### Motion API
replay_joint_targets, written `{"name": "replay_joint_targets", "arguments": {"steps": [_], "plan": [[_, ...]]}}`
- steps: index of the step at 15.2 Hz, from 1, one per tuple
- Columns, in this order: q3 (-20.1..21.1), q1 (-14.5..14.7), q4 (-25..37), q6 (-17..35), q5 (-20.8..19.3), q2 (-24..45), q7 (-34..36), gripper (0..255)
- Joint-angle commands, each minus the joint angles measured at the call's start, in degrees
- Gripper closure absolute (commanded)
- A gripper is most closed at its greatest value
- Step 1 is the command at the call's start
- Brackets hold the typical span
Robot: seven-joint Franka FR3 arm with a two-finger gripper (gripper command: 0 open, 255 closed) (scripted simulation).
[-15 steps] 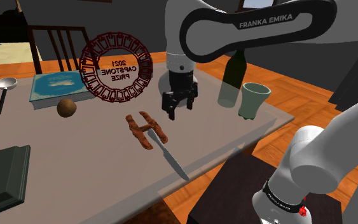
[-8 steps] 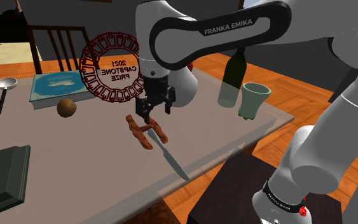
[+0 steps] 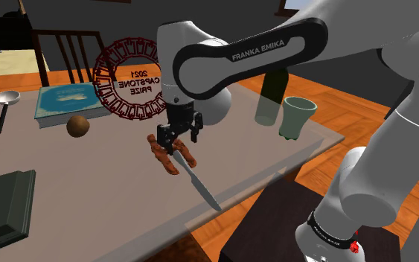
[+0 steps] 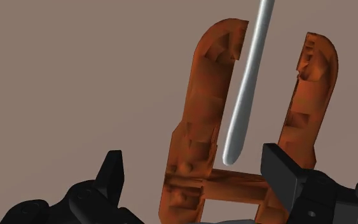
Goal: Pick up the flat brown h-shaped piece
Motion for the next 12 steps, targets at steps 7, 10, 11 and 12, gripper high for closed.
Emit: {"name": "replay_joint_targets", "arguments": {"steps": [7, 10, 11, 12], "plan": [[0.0, 0.0, -0.1, 0.4, -0.1, 0.2, 0.0, 255], [0.0, 0.0, -0.3, 0.2, 0.0, -0.1, -0.1, 255], [0.0, 0.0, -0.2, 0.4, 0.0, 0.1, 0.0, 255], [0.0, 0.0, 0.3, -0.4, 0.0, -0.1, 0.0, 255]]}}
